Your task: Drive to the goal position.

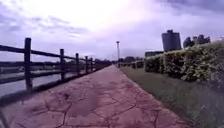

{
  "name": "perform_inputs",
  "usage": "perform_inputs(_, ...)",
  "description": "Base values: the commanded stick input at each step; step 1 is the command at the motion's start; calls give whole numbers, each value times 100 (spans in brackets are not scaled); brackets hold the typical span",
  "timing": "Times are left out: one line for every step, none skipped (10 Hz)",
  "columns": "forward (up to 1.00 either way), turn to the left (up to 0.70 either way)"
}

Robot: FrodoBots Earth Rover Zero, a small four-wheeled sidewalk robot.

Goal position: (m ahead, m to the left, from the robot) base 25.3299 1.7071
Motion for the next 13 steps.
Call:
perform_inputs(100, 29)
perform_inputs(100, 0)
perform_inputs(100, 0)
perform_inputs(100, 0)
perform_inputs(100, 0)
perform_inputs(100, 0)
perform_inputs(100, 0)
perform_inputs(100, 0)
perform_inputs(100, 0)
perform_inputs(100, 0)
perform_inputs(100, 0)
perform_inputs(100, 0)
perform_inputs(100, 0)
